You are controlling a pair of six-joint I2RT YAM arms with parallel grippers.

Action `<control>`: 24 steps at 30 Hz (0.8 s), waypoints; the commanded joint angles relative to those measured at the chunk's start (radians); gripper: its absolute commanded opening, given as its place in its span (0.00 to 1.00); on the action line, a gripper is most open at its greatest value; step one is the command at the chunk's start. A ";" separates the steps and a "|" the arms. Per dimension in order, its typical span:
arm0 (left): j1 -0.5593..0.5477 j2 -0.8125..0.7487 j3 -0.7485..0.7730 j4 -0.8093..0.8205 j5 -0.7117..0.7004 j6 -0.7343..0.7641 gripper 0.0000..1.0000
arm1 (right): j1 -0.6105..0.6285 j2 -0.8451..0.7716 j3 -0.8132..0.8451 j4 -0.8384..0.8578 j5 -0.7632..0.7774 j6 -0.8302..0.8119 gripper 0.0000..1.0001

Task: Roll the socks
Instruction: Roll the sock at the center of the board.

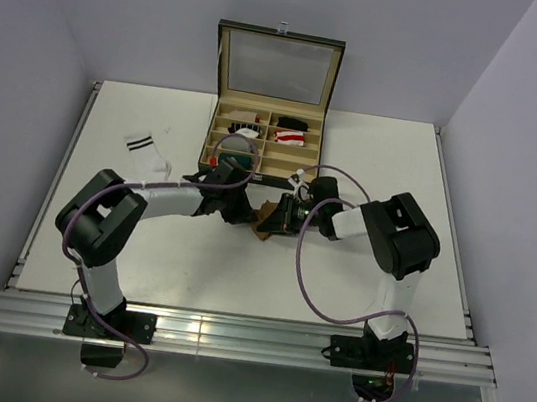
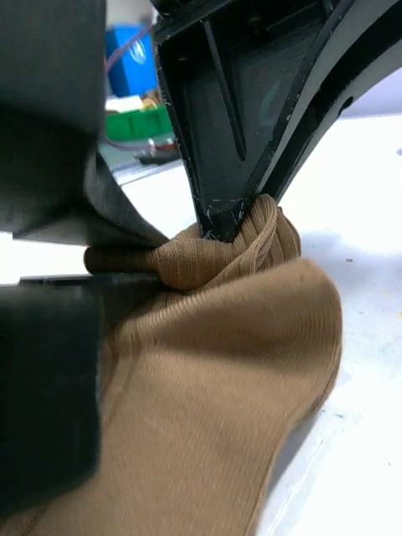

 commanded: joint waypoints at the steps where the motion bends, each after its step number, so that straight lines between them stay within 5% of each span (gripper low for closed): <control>1: -0.005 0.079 0.021 -0.136 -0.075 0.064 0.20 | 0.024 -0.062 -0.024 -0.203 0.170 -0.136 0.25; 5: -0.006 0.105 0.056 -0.190 -0.075 0.107 0.20 | 0.073 -0.200 -0.029 -0.324 0.352 -0.228 0.48; 8: -0.006 0.116 0.067 -0.205 -0.070 0.127 0.20 | 0.135 -0.323 -0.043 -0.363 0.556 -0.300 0.53; 14: -0.008 0.132 0.102 -0.219 -0.040 0.150 0.20 | 0.320 -0.487 -0.086 -0.329 0.941 -0.437 0.52; 24: -0.012 0.121 0.128 -0.222 -0.018 0.162 0.20 | 0.432 -0.391 -0.080 -0.205 1.054 -0.541 0.51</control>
